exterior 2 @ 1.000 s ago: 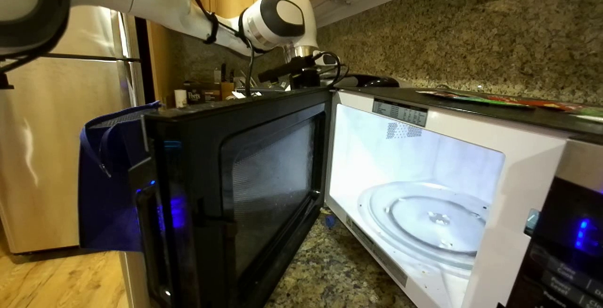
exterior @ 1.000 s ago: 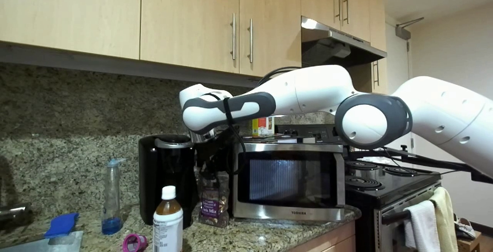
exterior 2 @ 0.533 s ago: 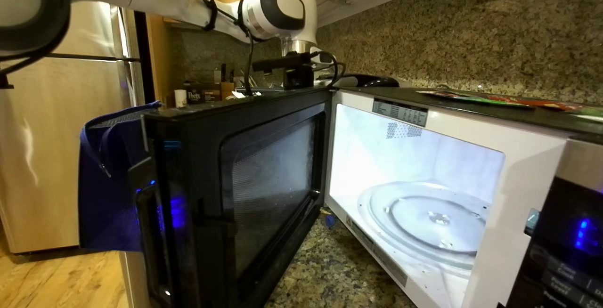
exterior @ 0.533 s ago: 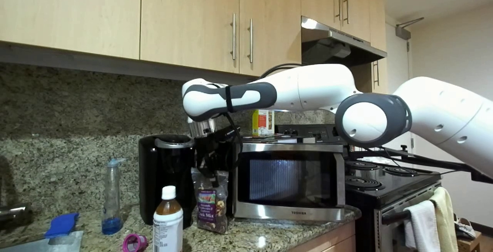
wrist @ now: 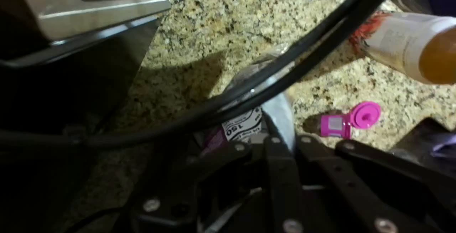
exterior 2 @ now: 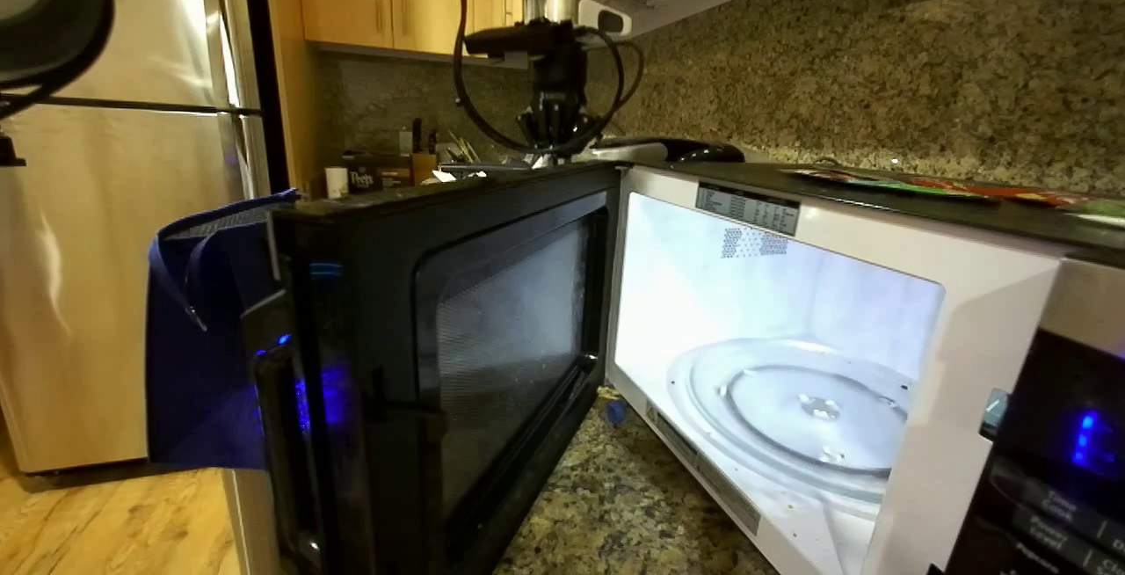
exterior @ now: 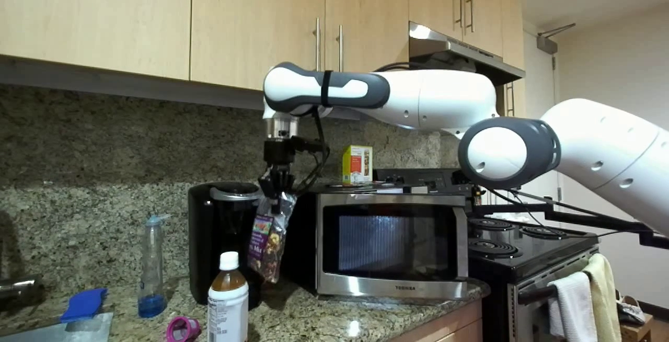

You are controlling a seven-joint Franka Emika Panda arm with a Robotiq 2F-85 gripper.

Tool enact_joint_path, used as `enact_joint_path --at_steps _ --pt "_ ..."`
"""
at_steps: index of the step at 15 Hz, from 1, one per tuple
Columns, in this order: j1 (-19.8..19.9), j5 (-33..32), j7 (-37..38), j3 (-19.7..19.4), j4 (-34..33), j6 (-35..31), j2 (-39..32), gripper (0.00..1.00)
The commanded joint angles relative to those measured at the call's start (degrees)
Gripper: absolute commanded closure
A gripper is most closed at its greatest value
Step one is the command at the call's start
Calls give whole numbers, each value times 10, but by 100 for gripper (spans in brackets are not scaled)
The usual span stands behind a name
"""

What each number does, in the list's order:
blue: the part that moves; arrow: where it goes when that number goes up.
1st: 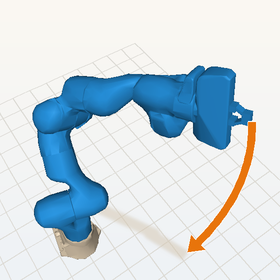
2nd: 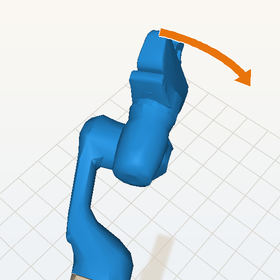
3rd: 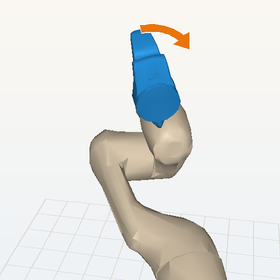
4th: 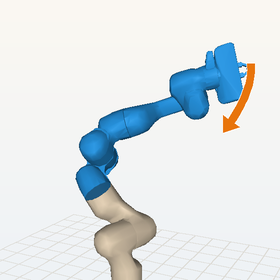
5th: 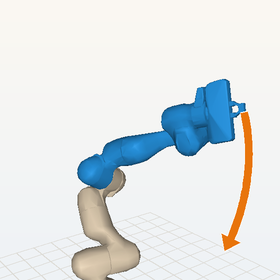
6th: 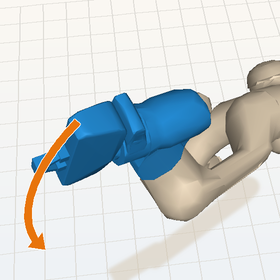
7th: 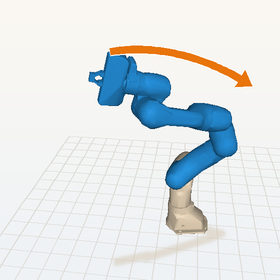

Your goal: Place the packet on top of the microwave

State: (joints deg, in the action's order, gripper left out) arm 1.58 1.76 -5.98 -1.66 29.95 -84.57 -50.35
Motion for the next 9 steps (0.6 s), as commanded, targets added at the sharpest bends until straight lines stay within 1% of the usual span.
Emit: enact_joint_path --at_steps 1,2,4,5,6,7,9 --pt "20 31 39 9 -37 -10 33 100" --pt "25 26 49 16 -103 15 9 100" --pt "28 21 68 13 -127 0 16 100" --pt "27 25 76 6 -83 -32 47 100" --pt "33 22 91 13 -108 -34 41 100" --pt "34 23 103 13 -90 -55 55 100" --pt "45 27 137 14 -92 -76 60 100"
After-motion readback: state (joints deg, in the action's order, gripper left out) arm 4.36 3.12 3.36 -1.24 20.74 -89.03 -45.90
